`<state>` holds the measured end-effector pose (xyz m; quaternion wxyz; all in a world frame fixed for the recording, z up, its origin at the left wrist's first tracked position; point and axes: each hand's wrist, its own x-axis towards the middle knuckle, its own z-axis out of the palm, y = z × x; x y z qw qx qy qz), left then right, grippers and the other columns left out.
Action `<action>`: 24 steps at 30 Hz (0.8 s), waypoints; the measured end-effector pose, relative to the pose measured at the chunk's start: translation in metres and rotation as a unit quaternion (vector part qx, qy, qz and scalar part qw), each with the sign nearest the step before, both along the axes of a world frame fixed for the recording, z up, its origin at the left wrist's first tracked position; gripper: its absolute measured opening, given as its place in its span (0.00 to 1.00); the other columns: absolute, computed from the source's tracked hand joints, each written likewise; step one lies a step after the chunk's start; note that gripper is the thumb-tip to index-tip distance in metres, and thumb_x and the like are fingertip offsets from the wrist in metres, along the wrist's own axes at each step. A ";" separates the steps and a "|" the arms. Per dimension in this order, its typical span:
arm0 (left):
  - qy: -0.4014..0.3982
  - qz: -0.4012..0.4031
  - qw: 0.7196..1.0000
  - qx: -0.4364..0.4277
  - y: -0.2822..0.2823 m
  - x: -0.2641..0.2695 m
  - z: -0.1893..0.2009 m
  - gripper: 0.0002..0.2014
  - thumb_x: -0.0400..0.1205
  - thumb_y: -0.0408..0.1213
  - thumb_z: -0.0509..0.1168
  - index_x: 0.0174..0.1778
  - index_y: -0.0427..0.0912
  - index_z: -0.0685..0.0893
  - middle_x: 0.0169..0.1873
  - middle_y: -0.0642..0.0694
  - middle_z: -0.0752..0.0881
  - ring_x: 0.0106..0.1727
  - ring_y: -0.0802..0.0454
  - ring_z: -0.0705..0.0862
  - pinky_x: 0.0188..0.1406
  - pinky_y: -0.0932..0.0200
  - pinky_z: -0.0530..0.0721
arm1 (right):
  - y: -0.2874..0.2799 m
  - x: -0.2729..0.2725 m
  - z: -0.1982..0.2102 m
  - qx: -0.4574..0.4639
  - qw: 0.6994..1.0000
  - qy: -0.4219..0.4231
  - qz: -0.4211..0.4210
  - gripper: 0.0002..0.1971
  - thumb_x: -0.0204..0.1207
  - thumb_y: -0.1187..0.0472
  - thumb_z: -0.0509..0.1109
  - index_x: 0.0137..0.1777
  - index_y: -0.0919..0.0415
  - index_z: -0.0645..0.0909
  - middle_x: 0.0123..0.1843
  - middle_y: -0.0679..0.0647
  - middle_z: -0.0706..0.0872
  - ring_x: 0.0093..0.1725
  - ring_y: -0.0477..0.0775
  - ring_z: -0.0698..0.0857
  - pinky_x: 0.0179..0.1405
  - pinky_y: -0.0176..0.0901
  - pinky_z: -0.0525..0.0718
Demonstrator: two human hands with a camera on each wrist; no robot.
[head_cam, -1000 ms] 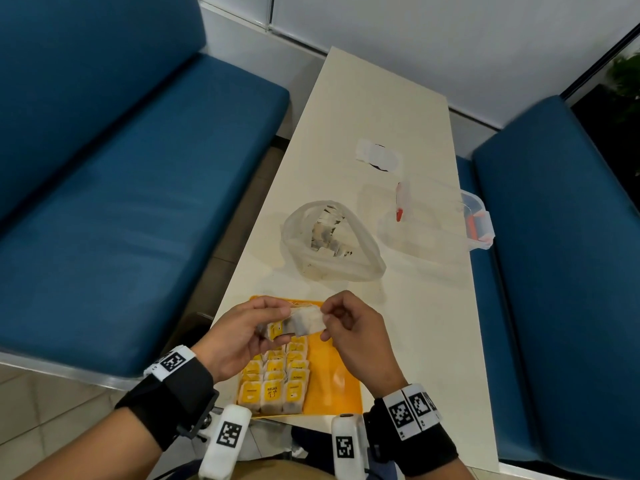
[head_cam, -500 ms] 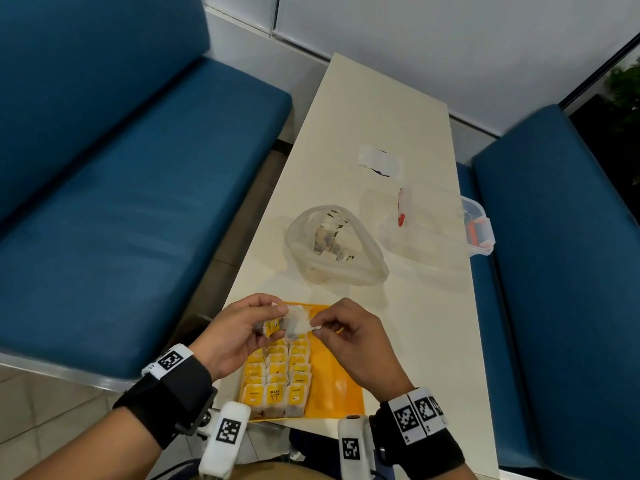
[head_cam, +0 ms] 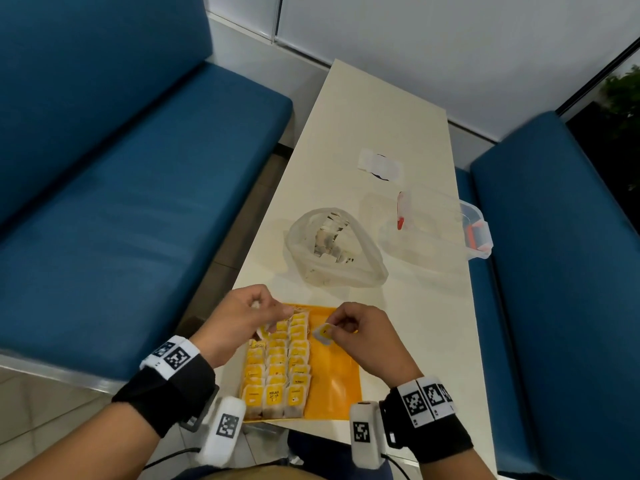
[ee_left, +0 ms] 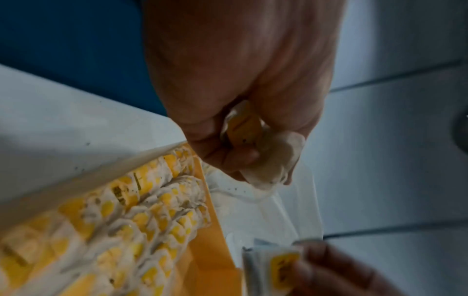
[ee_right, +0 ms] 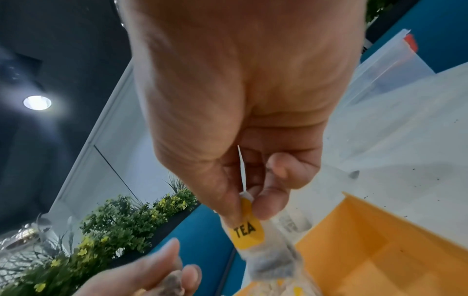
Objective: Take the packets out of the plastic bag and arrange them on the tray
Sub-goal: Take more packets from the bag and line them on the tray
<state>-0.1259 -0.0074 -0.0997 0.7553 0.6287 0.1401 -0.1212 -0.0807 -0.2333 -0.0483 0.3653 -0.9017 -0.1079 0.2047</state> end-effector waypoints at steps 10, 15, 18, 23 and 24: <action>-0.087 -0.137 0.958 0.237 -0.032 0.001 -0.008 0.04 0.76 0.47 0.80 0.44 0.59 0.93 0.40 0.69 0.88 0.47 0.68 0.85 0.45 0.69 0.78 | 0.011 -0.002 0.000 0.049 0.998 0.024 -0.006 0.04 0.74 0.67 0.77 0.42 0.57 0.88 0.37 0.53 0.90 0.33 0.50 0.90 0.38 0.41 0.88; -0.058 -0.090 0.951 0.290 -0.021 -0.002 -0.011 0.12 0.78 0.48 0.78 0.57 0.62 0.90 0.52 0.65 0.88 0.53 0.71 0.83 0.48 0.78 0.76 | 0.007 0.006 -0.020 -0.089 0.992 -0.068 0.049 0.07 0.77 0.67 0.72 0.46 0.55 0.89 0.47 0.51 0.84 0.45 0.49 0.86 0.48 0.42 0.84; -0.034 -0.025 0.943 0.331 -0.005 -0.004 -0.015 0.16 0.80 0.48 0.76 0.64 0.59 0.88 0.51 0.55 0.89 0.56 0.58 0.86 0.51 0.62 0.82 | 0.007 0.013 -0.031 -0.168 0.978 -0.092 0.079 0.08 0.79 0.66 0.68 0.51 0.57 0.89 0.51 0.53 0.84 0.51 0.54 0.84 0.49 0.47 0.83; 0.035 0.011 0.934 0.356 0.010 -0.012 -0.027 0.27 0.81 0.44 0.76 0.77 0.54 0.80 0.66 0.43 0.87 0.70 0.45 0.83 0.62 0.56 0.81 | 0.016 0.021 -0.049 -0.225 0.968 -0.094 0.053 0.06 0.80 0.59 0.71 0.52 0.59 0.86 0.53 0.56 0.81 0.52 0.58 0.83 0.49 0.50 0.84; 0.044 0.005 0.933 0.357 0.012 -0.013 -0.029 0.27 0.81 0.44 0.76 0.78 0.53 0.80 0.69 0.42 0.86 0.71 0.45 0.82 0.64 0.55 0.80 | 0.017 0.021 -0.052 -0.240 0.964 -0.098 0.051 0.06 0.80 0.60 0.69 0.52 0.59 0.86 0.53 0.57 0.82 0.52 0.59 0.83 0.49 0.50 0.84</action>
